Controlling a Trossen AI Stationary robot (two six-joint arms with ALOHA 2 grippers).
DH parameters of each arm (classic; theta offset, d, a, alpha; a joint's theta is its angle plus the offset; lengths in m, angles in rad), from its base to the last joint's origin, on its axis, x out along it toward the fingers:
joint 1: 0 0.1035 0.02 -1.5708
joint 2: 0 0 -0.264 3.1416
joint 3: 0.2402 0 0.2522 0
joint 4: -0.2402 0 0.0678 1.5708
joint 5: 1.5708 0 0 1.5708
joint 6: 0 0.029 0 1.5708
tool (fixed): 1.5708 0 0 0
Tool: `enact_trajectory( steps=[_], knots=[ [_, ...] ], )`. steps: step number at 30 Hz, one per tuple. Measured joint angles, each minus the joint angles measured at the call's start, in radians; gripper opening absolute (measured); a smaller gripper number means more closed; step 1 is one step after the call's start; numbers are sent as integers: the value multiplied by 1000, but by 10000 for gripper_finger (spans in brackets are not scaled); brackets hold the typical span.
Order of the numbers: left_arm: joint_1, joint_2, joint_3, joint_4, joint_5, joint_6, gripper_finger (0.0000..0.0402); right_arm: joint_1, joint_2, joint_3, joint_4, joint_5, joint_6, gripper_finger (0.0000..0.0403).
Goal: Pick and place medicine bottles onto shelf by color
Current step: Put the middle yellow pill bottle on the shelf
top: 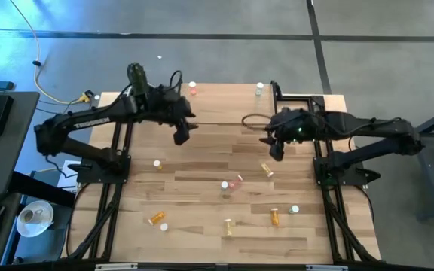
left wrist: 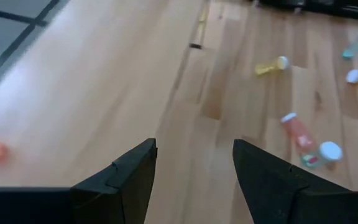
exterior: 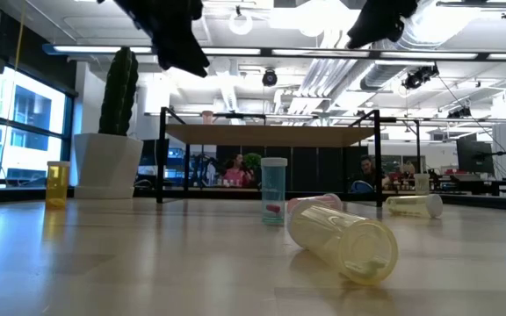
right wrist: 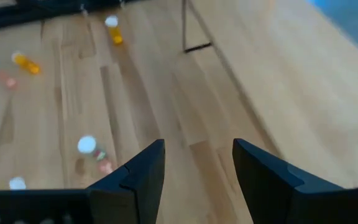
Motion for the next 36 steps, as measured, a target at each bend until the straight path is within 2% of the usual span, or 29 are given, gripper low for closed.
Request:
enact_trajectory(
  steps=[6,14,24,28,36],
  knots=[
    [-93,-52,-120,64,-8,-31,204,84,-3,-136,141,2,75,180],
    [-225,-61,-194,56,-67,-83,204,178,-4,-266,297,6,134,180],
    [-401,-61,-196,-29,-83,-183,204,247,-1,-361,506,194,128,180],
    [-453,-61,-196,-86,-155,-236,204,270,7,-362,517,240,134,180],
    [-562,-61,-196,-260,-347,-402,204,319,39,-362,621,241,95,180]
  ],
)
